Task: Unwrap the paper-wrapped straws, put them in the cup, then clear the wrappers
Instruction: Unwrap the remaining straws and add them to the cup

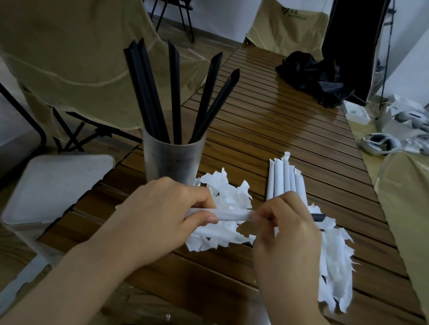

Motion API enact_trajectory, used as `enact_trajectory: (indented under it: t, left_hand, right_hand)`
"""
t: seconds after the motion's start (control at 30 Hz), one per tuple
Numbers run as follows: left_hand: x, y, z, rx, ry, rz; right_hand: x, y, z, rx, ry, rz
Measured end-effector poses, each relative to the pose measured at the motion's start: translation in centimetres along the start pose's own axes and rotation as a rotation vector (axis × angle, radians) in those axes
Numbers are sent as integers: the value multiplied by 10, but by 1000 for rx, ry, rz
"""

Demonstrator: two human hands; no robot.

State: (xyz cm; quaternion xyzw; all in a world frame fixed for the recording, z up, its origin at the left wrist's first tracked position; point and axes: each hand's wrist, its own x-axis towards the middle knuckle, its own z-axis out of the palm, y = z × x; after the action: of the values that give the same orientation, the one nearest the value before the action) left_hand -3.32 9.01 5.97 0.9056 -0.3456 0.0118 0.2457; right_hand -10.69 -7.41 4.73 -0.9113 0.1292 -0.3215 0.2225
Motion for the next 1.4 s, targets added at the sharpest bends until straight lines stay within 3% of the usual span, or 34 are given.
enact_trajectory:
  t: [0.53, 0.93, 1.07, 1.2, 1.33, 1.4]
  left_hand:
    - [0, -2, 1, -61, 83, -41]
    - [0, 1, 5, -56, 65, -78]
    - [-1, 1, 3, -226, -40, -154]
    - [-2, 3, -7, -662, -259, -299]
    - [-5, 4, -14, -757, -461, -321]
    - [-5, 6, -14, -763, -488, -315]
  right_hand:
    - [-8, -10, 7, 229, 6, 136]
    - [-9, -14, 7, 346, -72, 94]
    - [-2, -8, 2, 346, -114, 63]
    - [10, 7, -10, 349, -193, 23]
    - [14, 15, -17, 378, -243, 26]
    - [16, 17, -20, 410, -245, 38]
